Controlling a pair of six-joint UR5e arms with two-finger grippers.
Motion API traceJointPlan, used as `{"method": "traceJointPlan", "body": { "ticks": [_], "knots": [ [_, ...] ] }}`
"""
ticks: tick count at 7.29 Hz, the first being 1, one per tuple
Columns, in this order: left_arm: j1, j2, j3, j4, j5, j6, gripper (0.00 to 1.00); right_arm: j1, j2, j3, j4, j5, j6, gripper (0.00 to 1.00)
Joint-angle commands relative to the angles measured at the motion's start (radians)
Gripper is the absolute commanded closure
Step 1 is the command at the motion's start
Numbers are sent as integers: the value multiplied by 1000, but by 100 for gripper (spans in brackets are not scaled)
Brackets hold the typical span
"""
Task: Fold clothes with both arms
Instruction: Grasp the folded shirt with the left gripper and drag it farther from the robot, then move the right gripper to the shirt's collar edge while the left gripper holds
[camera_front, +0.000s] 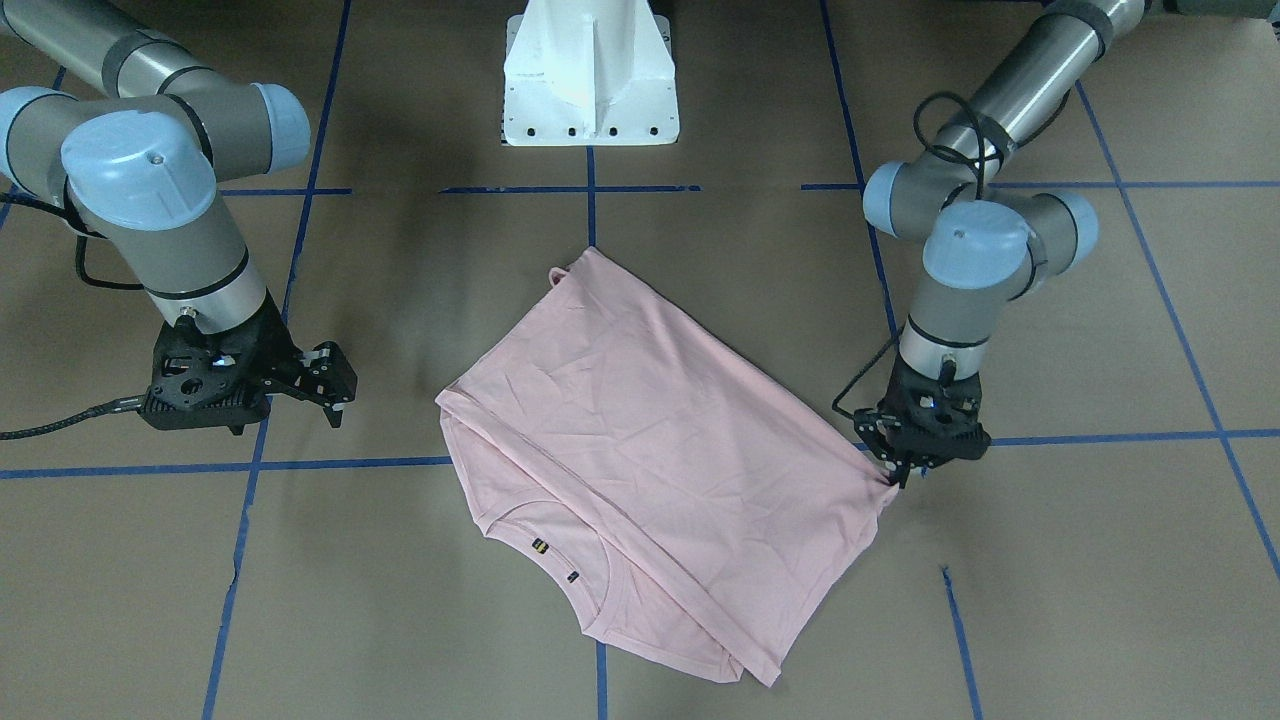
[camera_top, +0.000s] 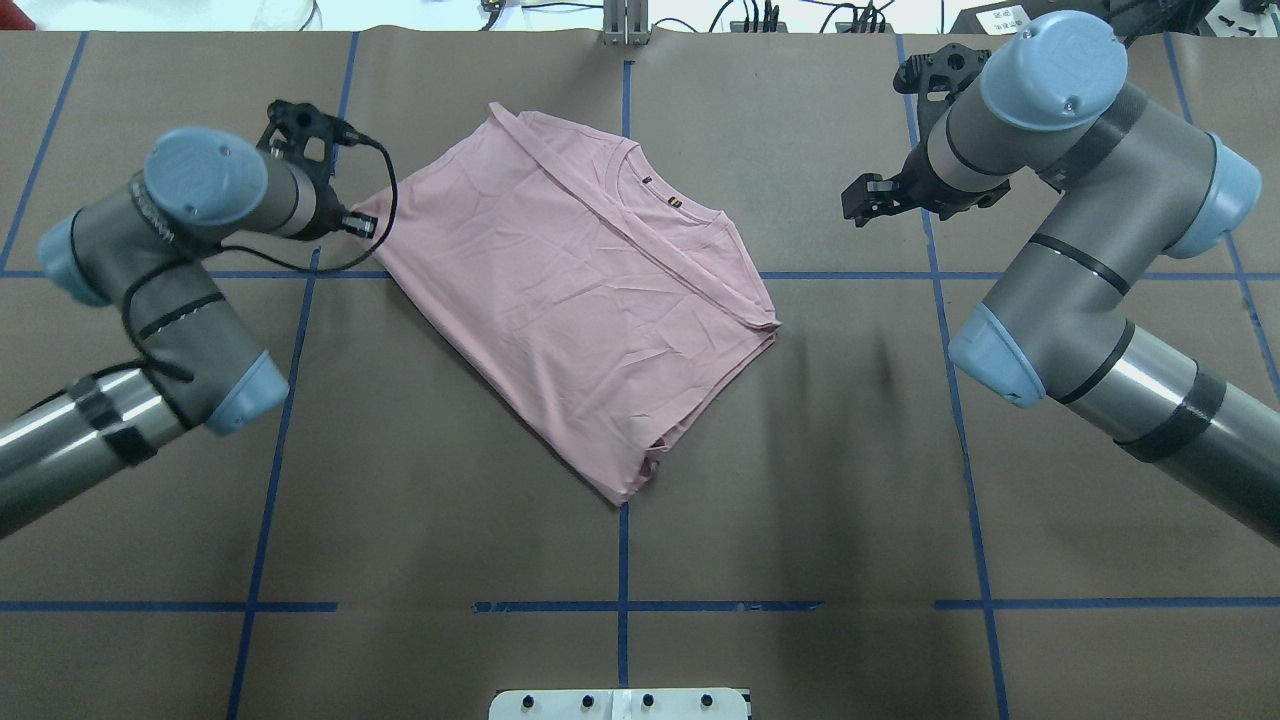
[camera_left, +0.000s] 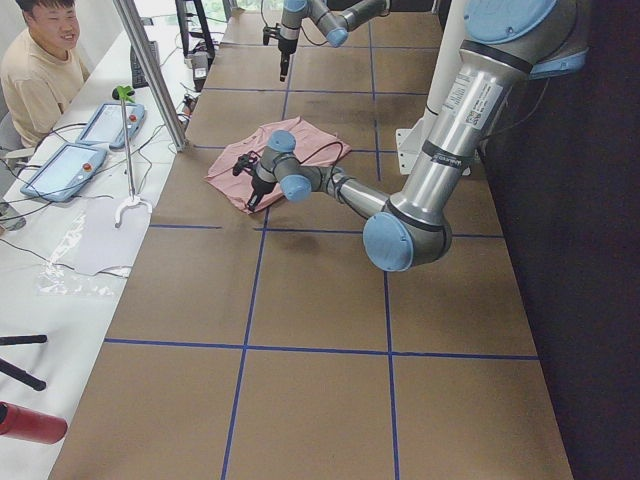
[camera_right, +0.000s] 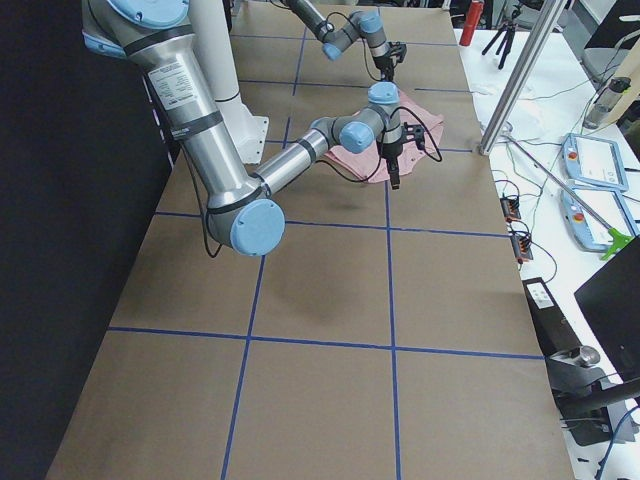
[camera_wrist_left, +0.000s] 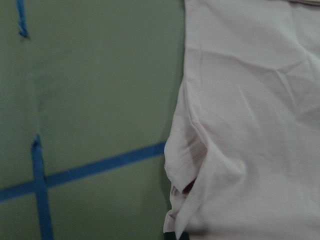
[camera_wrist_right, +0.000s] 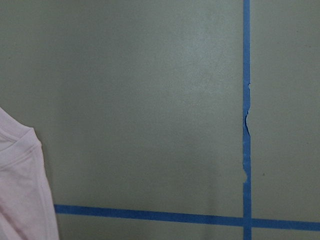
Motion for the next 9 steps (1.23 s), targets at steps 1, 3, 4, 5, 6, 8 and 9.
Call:
{"method": "traceJointPlan", "body": {
  "ticks": [1, 3, 4, 5, 6, 8, 9],
  "knots": [
    [-77, -175, 297, -106, 6, 60, 100, -1, 3, -2, -2, 0, 7, 0],
    [-111, -190, 348, -127, 59, 159, 100, -2, 11, -2, 0, 0, 9, 0],
    [-122, -185, 348, -141, 51, 189, 31, -13, 18, -2, 6, 0, 42, 0],
    [-125, -173, 339, -179, 15, 187, 0, -40, 70, -28, 6, -2, 127, 0],
    [-142, -173, 336, -186, -53, 189, 0, -75, 154, -101, 6, -30, 226, 11],
    [-145, -167, 316, -187, -61, 181, 0, -126, 301, -267, 44, -130, 324, 24],
    [-145, -161, 302, -187, -62, 180, 0, -142, 323, -353, 147, -138, 373, 28]
  ]
}}
